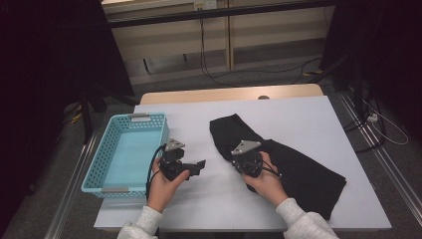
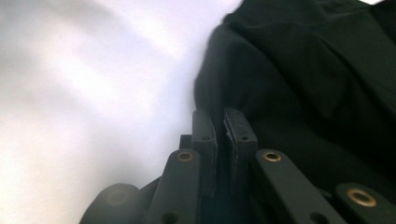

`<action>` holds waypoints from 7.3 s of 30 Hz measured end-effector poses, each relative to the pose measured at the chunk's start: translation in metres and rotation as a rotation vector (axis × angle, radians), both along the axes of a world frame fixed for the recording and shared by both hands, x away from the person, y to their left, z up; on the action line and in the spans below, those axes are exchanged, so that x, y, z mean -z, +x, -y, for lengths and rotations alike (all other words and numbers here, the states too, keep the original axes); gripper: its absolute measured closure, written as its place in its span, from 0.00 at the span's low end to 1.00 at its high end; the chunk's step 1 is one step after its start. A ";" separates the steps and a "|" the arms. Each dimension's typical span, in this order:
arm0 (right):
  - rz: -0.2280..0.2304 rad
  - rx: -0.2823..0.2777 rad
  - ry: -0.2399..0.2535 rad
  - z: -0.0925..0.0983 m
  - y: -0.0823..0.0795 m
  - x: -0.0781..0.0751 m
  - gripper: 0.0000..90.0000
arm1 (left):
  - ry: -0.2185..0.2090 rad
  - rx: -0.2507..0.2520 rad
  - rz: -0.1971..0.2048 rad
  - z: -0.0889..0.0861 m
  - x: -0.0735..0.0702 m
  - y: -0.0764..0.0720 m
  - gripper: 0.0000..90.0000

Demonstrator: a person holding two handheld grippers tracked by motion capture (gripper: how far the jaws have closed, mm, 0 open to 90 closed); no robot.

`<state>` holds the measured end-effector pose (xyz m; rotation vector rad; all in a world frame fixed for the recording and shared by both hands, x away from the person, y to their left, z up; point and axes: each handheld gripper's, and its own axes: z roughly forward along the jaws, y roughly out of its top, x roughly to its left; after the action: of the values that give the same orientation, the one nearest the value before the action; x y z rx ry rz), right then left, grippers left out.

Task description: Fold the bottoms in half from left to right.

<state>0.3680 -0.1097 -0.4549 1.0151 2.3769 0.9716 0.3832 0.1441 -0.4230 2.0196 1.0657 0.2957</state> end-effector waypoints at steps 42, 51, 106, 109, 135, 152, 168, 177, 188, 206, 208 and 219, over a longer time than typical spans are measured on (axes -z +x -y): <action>-0.072 -0.074 0.074 -0.010 0.026 -0.009 0.73 | -0.023 0.025 0.010 0.007 -0.004 0.009 0.10; -0.083 -0.002 0.220 0.012 0.034 -0.020 0.98 | -0.025 0.022 0.009 0.006 -0.003 0.008 0.10; 0.002 0.164 0.300 0.047 0.061 -0.037 0.98 | -0.012 -0.090 -0.168 0.021 0.018 0.042 0.89; -0.005 0.122 0.291 0.037 0.056 -0.035 0.98 | 0.002 -0.114 -0.123 0.024 0.017 0.044 0.64; 0.009 0.047 0.292 0.022 0.053 -0.054 0.98 | 0.011 -0.061 -0.007 0.036 0.010 0.050 0.23; -0.092 0.082 0.393 0.027 0.065 -0.040 0.98 | 0.006 -0.049 0.006 0.035 0.008 0.044 0.19; -0.144 0.190 0.297 0.030 0.090 0.003 0.97 | 0.007 -0.036 -0.009 0.035 0.013 0.043 0.19; -0.079 0.153 0.232 0.033 0.080 -0.014 0.67 | 0.006 -0.047 -0.008 0.030 0.013 0.043 0.19; -0.018 0.097 0.204 0.048 0.047 -0.037 0.56 | 0.003 -0.083 -0.008 0.026 0.009 0.044 0.19; -0.086 -0.079 0.093 -0.012 0.020 0.000 0.94 | 0.004 -0.096 0.004 0.020 0.002 0.042 0.19; -0.071 -0.077 0.089 -0.014 0.020 -0.001 0.95 | -0.001 -0.105 0.011 0.019 0.000 0.042 0.19; -0.059 -0.178 0.150 -0.028 0.001 -0.011 0.76 | -0.009 -0.095 0.005 0.016 0.002 0.047 0.22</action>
<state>0.3692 -0.0817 -0.4437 0.9072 2.5084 1.2154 0.4298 0.1281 -0.4253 1.9627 1.1595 0.3452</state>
